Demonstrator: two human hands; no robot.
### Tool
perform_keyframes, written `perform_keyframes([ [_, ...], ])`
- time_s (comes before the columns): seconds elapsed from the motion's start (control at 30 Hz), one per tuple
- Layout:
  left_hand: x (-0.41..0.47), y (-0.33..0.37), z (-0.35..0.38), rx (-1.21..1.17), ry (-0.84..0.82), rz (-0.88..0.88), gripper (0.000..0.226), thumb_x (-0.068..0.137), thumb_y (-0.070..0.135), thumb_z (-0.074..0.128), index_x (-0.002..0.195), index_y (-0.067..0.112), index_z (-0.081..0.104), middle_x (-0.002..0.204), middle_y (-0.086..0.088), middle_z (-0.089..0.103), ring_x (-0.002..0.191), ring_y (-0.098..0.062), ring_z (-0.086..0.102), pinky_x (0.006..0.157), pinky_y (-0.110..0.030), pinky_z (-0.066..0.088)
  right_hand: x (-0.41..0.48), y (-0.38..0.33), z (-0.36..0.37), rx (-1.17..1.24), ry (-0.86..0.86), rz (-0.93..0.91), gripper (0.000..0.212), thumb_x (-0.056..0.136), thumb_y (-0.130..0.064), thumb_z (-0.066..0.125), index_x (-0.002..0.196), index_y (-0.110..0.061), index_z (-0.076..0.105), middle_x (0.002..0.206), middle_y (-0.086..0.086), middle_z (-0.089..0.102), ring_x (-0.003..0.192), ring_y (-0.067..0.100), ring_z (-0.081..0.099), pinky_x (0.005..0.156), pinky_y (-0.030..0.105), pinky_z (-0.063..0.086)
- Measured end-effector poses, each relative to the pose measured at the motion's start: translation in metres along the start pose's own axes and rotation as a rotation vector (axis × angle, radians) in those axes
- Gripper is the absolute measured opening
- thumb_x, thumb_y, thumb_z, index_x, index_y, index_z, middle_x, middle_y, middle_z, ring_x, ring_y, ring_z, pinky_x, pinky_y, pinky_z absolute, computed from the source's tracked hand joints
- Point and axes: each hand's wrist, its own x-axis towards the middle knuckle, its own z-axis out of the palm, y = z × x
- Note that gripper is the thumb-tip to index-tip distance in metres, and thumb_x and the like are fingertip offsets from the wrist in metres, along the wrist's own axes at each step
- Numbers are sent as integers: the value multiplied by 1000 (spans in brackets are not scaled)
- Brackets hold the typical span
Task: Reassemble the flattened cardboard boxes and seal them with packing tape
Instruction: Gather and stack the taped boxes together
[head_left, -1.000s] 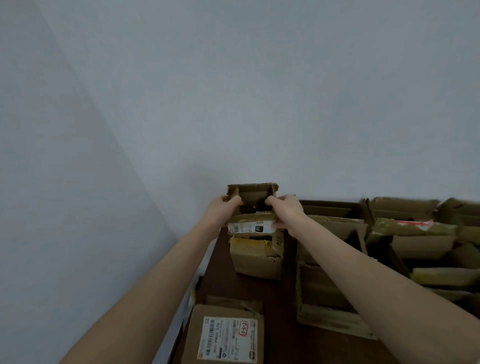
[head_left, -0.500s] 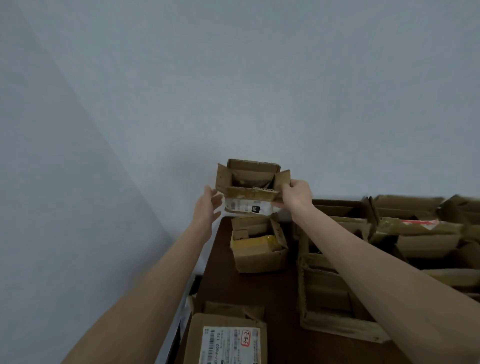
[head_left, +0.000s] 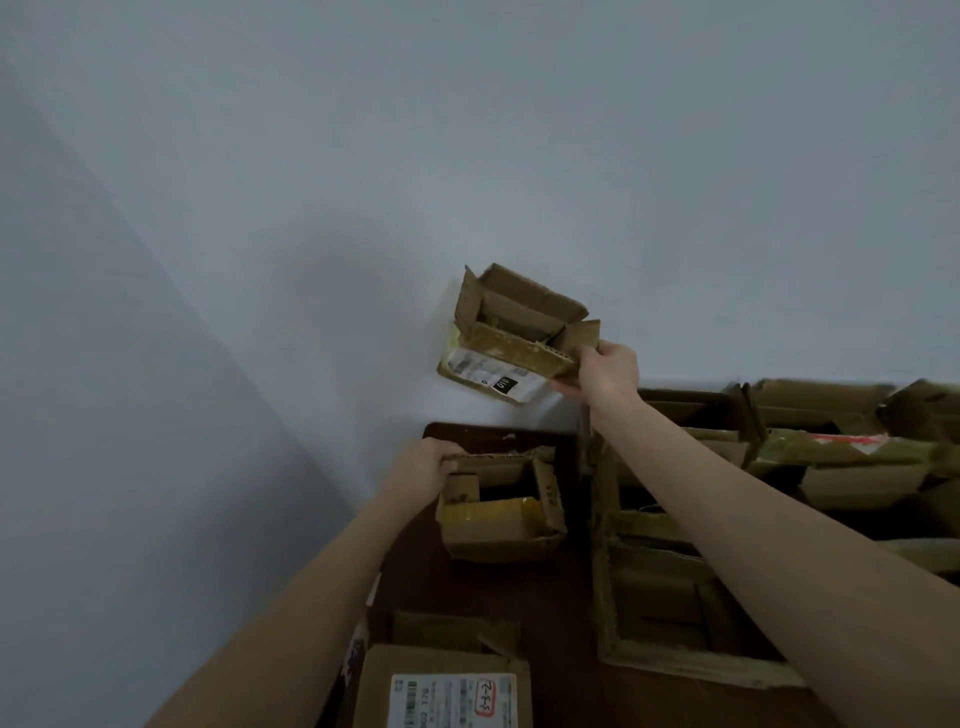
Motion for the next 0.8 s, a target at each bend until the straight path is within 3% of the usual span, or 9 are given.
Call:
perform_keyframes([
  [0.13,-6,-9,-15,-3,-148,-45,39,93,9,50,131,15,56,125,-4,59,114,-16,54,92,-22,40,8,23,2,-385,18,6,22,96,-9,43,92,-2,64,98,18,66,85,33,66,76,47,58],
  [0.2,-5,-9,-21,-268,-70,-182,43,93,13,50,136,12,50,136,-5,52,124,-18,48,103,-30,37,10,41,3,-499,-22,56,19,97,-9,44,97,0,61,101,17,64,88,34,65,78,49,58],
  [0.3,5,-1,-25,-564,111,-311,47,97,25,49,141,12,40,143,-9,45,129,-22,44,106,-38,38,8,60,6,-556,-84,137,20,97,-4,42,109,4,57,107,20,61,96,35,61,84,44,55],
  [0.4,17,19,-18,-578,44,-344,58,99,33,45,149,14,24,153,-9,29,138,-26,33,109,-39,31,6,64,9,-606,-129,141,34,97,-1,37,130,3,47,118,21,56,103,33,55,75,33,46],
  [0.5,31,30,-5,-485,-15,-334,60,101,40,38,151,15,19,156,-6,24,141,-26,27,112,-40,26,7,59,9,-637,-157,97,37,97,0,35,133,2,45,124,20,54,104,31,54,75,34,45],
  [0.67,42,33,10,-446,37,-324,49,102,36,37,146,14,35,148,-7,39,134,-26,39,108,-38,32,14,59,5,-608,-182,93,29,95,5,33,110,7,58,98,17,53,80,23,48,65,30,40],
  [0.8,43,30,20,-380,131,-315,37,100,28,40,127,8,56,118,-12,61,106,-26,57,92,-37,44,15,59,4,-673,-210,33,34,95,4,33,120,4,57,121,17,57,102,28,54,83,34,46],
])
